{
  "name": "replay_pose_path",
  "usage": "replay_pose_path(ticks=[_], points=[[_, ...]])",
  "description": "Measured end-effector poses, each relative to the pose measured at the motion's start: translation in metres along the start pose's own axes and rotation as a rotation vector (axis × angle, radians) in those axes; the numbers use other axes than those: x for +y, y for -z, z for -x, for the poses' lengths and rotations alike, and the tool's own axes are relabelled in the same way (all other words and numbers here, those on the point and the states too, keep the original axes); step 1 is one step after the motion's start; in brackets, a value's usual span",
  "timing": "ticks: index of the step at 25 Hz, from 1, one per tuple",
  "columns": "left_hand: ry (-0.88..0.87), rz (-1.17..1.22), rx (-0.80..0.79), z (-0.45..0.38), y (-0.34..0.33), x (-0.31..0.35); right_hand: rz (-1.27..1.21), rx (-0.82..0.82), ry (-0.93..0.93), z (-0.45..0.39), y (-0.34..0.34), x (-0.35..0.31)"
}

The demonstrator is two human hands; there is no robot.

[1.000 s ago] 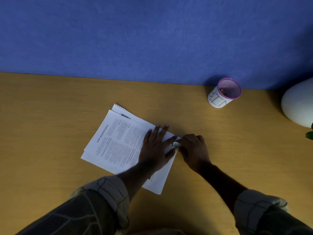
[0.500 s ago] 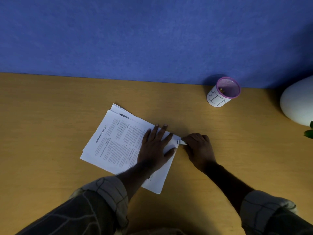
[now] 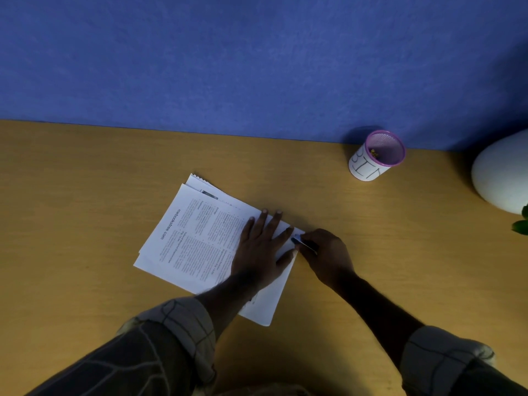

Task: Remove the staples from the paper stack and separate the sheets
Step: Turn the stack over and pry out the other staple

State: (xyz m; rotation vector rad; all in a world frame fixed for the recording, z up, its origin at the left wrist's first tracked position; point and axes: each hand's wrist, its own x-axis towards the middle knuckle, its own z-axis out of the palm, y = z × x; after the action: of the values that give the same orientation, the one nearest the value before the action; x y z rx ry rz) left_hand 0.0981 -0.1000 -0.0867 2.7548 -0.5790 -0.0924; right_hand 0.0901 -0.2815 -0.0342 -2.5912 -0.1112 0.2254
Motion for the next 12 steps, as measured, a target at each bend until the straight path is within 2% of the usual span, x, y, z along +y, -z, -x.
replay_pose_path(ticks=[7,12], points=[[0.002,-0.045,-0.001,0.0,-0.002,0.001,-0.18,0.016,-0.25,-0.007,-0.003,-0.012],[0.004,-0.046,-0.011,0.001,0.001,0.002,-0.159,0.051,-0.27,-0.006,-0.007,-0.016]])
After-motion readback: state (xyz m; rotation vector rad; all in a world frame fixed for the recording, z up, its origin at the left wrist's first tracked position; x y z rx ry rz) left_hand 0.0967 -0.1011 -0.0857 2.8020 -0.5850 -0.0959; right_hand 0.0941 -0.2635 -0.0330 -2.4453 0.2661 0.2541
